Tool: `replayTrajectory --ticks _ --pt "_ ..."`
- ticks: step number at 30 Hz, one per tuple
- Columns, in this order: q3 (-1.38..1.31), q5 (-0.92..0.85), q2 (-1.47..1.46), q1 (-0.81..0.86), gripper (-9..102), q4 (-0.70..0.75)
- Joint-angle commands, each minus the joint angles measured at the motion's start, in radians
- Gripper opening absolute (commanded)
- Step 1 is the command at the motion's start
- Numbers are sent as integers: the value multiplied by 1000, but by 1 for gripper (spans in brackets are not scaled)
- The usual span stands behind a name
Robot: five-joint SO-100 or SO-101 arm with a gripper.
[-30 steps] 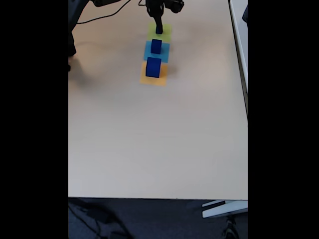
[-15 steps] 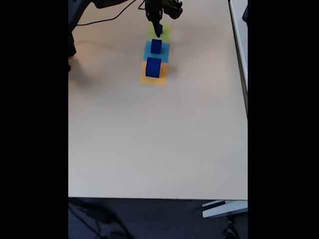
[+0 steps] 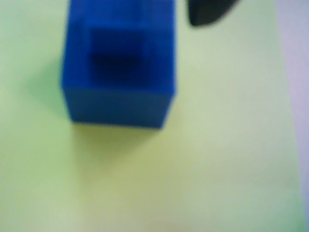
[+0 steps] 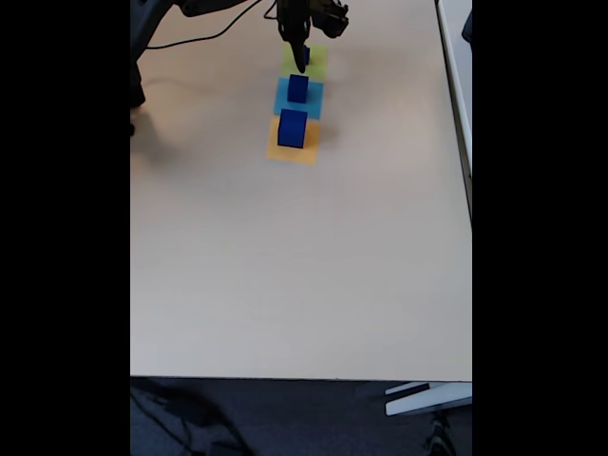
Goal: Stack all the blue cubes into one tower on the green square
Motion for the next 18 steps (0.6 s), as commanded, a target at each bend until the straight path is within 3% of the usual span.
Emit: replayTrajectory --ticks 1,18 --pt "-52 -25 12 18 37 -8" --pt "-64 -46 20 29 35 3"
